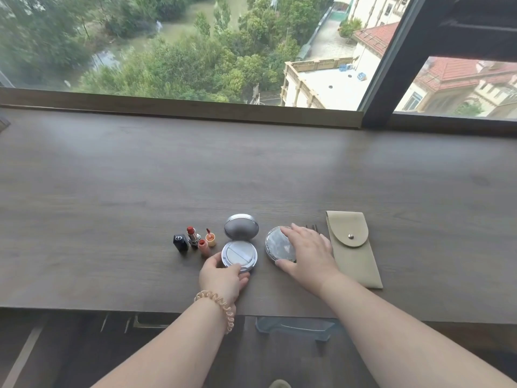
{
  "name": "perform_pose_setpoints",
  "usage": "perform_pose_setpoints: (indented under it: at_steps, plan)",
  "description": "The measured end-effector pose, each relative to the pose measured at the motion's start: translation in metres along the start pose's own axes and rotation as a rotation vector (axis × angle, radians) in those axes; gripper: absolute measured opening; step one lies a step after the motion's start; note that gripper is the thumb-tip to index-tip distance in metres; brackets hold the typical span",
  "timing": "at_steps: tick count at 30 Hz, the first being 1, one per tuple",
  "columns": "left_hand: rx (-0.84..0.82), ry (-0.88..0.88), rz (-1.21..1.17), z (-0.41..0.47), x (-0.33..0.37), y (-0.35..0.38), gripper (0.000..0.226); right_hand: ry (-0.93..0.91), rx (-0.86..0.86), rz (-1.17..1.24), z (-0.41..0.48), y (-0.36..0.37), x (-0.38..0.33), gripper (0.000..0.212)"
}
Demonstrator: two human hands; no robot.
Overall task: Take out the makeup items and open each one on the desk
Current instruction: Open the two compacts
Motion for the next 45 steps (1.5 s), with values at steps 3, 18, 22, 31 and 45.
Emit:
perform_pose_setpoints:
  at_steps: [3, 18, 22, 31, 45]
  plan:
    - [0.037, 0.043, 0.025, 0.004, -0.004, -0.001, 0.032, 0.010, -0.020, -0.042, -0.003, 0.003, 0.006, 0.073]
    - [0.177, 0.134, 0.115, -0.007, -0.003, 0.001, 0.033, 0.053, -0.037, -0.014, 0.013, 0.015, -0.002, 0.079]
    - [0.052, 0.087, 0.110, -0.025, -0.001, 0.007, 0.023, 0.045, 0.028, 0.055, 0.013, 0.014, 0.000, 0.075]
    - [-0.502, -0.122, -0.038, -0.061, 0.018, 0.030, 0.062, -0.024, -0.118, 1.021, -0.020, -0.032, 0.018, 0.060]
    - [-0.850, -0.130, -0.174, -0.104, 0.035, 0.050, 0.076, -0.239, -0.096, 1.056, -0.046, -0.086, 0.032, 0.044]
Point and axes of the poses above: each hand's wrist, its own z-axis towards the middle knuckle, its own y-axis out of the palm, x = y × z, the point moved 1 cm from there along z, towards the middle knuckle, and after that the axes turned 14 degrees about -z, right-handed, at the moved point
